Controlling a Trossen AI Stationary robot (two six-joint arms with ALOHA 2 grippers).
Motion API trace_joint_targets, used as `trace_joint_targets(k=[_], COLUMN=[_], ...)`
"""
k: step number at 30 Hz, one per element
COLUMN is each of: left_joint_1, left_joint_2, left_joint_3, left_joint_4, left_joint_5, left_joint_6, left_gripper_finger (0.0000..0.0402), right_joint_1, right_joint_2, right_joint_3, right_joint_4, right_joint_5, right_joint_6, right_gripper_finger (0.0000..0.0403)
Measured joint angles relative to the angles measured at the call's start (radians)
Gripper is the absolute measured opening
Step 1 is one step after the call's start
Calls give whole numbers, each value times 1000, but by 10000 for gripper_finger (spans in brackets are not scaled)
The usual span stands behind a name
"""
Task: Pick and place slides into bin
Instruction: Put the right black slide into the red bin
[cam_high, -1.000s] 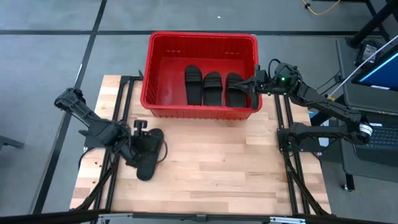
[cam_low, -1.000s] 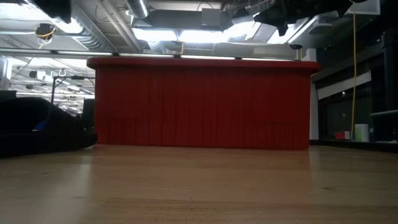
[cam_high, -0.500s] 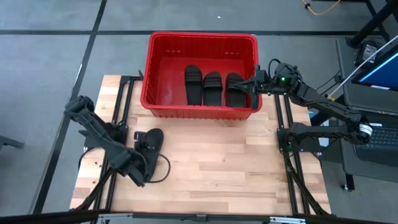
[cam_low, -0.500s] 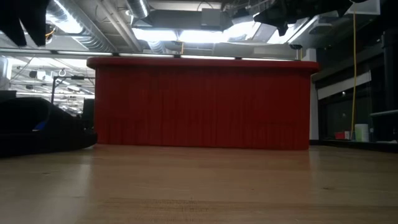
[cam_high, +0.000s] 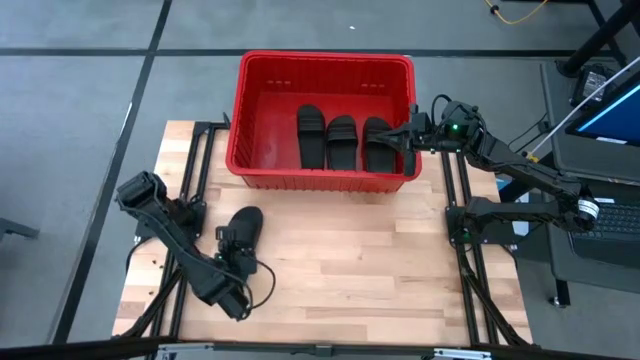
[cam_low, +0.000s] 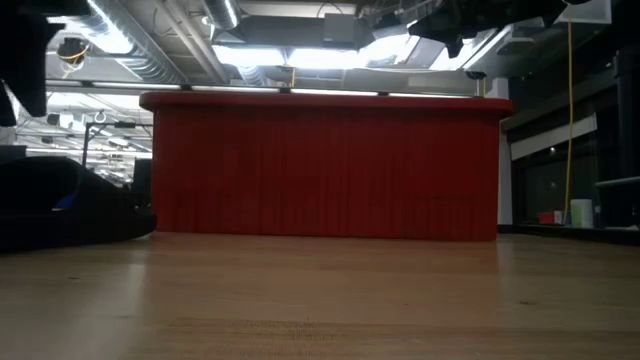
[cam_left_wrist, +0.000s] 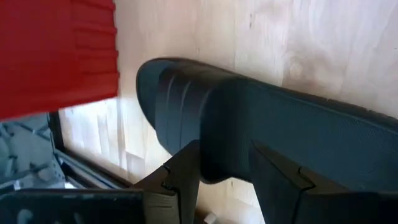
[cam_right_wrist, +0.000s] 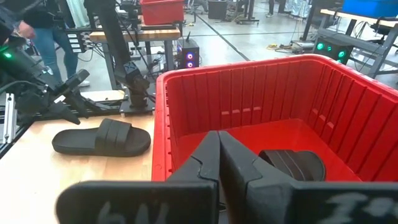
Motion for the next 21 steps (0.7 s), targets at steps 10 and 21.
trace_joint_targets(k=[10, 21], left_joint_1=[-44, -23], left_joint_2=[-5, -9], left_joint_3=[-98, -213], left_joint_4=[-1, 106], left_joint_5=[-55, -40], left_joint_6=[-126, -178], left_gripper_finger=[129, 129], right_joint_1=[0, 3], right_joint_2=[0, 0], right_joint_3=[0, 0], right_joint_4=[0, 0], right_joint_5=[0, -1], right_joint_6=[3, 29], right_gripper_finger=[6, 6])
